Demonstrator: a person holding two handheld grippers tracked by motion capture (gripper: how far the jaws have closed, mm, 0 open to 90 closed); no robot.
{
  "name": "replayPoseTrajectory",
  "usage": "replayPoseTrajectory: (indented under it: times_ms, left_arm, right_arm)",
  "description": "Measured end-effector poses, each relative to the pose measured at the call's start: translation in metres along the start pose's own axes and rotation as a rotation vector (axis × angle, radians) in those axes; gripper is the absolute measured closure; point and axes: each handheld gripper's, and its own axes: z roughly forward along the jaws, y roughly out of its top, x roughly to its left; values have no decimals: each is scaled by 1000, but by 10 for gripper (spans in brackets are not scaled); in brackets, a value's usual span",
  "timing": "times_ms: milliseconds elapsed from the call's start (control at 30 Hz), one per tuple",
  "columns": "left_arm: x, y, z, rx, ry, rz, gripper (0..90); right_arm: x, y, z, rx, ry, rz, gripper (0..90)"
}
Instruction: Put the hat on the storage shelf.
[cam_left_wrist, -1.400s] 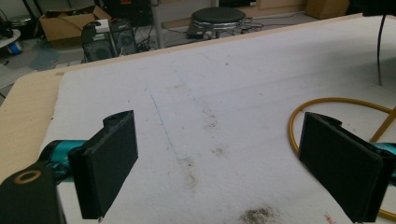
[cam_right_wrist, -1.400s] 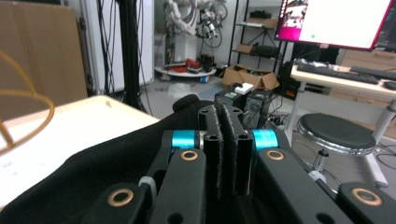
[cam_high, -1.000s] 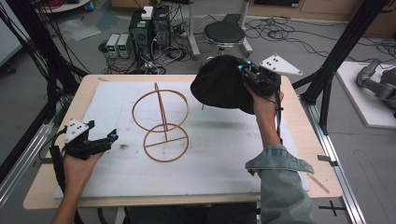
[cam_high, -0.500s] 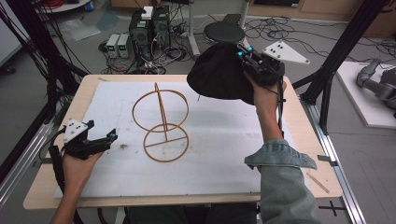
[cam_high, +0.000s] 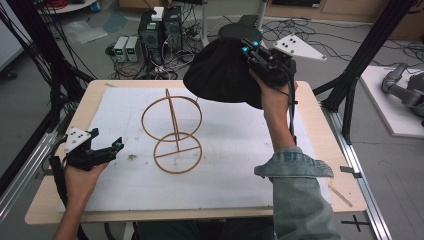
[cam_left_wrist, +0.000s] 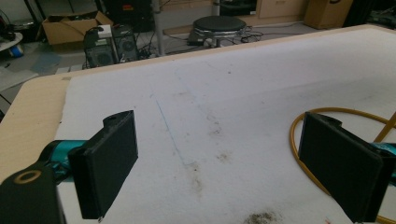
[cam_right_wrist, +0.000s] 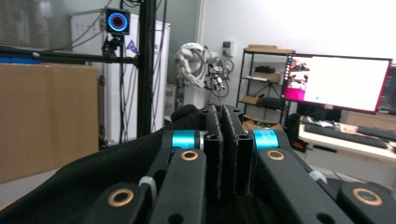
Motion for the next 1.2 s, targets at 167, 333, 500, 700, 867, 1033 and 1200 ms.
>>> replayPoseTrajectory:
  times_ms: [167,333,500,700,867,1033,1200]
  left_arm:
    - [0,0,-1,-4,0,0,123]
    - [1,1,-2,-4,2,1,123]
    - [1,1,-3,-5,2,1,123]
    - [2,2,-3,-7,5,-1,122]
    - [2,2,-4,-8,5,1,123]
    - [2,2,-4,-12,7,-3,122]
    - [3,2,-5,-11,8,-3,122]
  right_arm:
    - [14,8,5,-30,16,1,878]
    - [24,11,7,-48,33,10,878]
    - [32,11,12,-50,62,19,878]
    - [43,11,15,-57,91,22,877]
    - [51,9,18,-48,113,8,876]
    - [60,4,21,-25,142,-6,876]
    - [67,-3,24,-8,166,-13,875]
